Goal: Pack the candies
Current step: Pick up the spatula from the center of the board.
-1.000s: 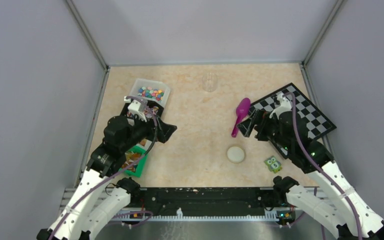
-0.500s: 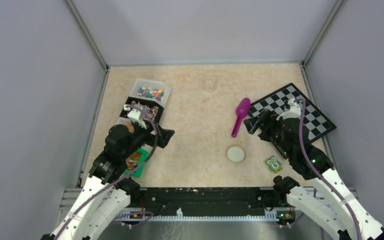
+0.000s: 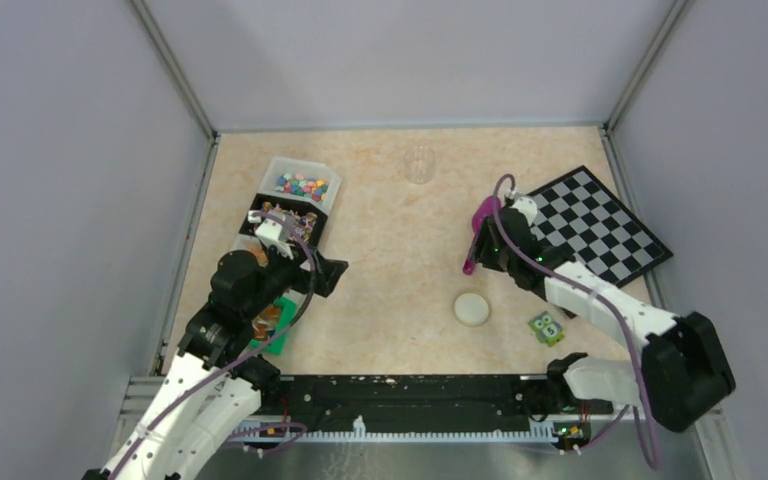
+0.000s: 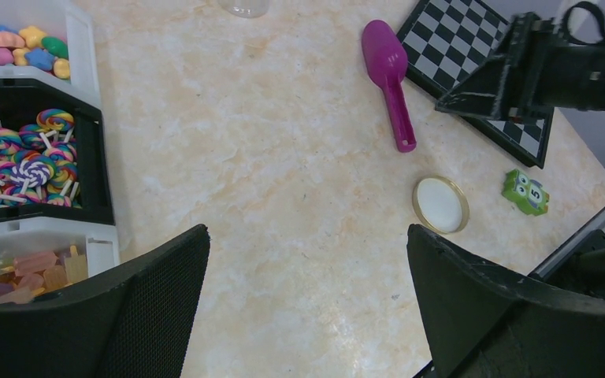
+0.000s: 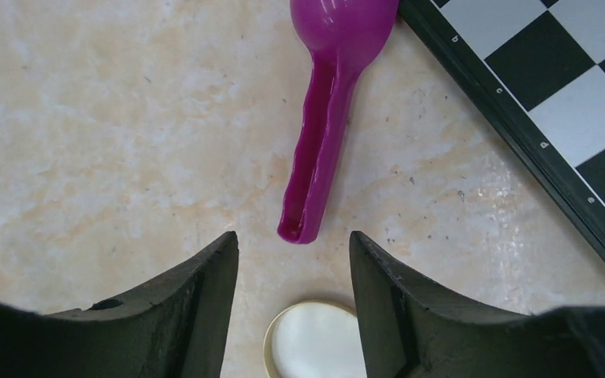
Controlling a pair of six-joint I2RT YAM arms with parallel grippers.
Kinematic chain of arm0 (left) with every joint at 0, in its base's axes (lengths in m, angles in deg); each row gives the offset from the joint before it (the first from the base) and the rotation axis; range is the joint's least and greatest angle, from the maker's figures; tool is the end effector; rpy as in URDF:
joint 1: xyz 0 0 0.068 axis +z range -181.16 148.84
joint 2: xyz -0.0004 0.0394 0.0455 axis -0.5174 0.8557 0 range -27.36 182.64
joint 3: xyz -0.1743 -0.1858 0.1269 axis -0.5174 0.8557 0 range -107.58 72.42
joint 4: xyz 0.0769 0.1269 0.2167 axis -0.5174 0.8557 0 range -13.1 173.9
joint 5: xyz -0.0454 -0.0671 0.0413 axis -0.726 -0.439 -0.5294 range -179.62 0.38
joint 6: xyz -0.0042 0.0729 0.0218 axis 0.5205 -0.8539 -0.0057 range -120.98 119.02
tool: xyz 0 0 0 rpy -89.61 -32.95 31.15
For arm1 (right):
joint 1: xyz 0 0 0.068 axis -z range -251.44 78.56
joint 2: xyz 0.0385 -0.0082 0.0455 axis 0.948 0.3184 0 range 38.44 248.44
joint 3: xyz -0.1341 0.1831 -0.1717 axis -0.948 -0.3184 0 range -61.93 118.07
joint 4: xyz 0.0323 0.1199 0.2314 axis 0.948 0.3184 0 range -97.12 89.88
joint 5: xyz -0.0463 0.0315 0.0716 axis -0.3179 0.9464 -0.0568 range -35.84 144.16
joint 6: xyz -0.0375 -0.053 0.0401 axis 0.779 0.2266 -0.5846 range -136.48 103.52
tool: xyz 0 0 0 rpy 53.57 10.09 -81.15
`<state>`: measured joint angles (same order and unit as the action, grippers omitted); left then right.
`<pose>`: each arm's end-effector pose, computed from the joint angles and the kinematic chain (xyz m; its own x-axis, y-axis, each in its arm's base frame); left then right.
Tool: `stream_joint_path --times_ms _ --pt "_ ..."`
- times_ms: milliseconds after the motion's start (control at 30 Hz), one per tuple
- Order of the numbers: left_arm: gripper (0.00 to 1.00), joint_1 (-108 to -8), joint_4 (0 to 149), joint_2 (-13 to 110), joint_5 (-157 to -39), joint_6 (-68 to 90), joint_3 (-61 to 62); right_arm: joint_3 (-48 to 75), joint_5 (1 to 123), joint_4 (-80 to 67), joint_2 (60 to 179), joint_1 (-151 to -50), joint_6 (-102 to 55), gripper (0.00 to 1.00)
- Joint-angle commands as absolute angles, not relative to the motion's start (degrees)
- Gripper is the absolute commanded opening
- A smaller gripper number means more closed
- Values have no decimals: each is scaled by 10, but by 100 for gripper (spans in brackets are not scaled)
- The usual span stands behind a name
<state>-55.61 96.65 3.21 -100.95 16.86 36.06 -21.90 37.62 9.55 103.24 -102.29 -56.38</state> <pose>0.1353 -0.0755 0.3054 -0.3866 -0.1543 -0.9093 0.4843 0.8051 -0.3425 0.2267 0.1140 0.2246 -0.6337 0.3377 -0.6960 0.1277 0.9330 0.3364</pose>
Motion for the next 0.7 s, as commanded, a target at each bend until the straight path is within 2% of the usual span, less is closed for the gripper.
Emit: stream_joint_path --times_ms 0,167,667 --pt "99 -554 950 21 -1018 163 359 -154 344 67 1139 -1018 -520 52" --pt "99 -554 948 18 -1020 164 361 -118 326 90 1229 -1019 -517 51" --pt "99 -554 946 21 -1024 162 361 -86 302 72 1319 -1036 -520 46"
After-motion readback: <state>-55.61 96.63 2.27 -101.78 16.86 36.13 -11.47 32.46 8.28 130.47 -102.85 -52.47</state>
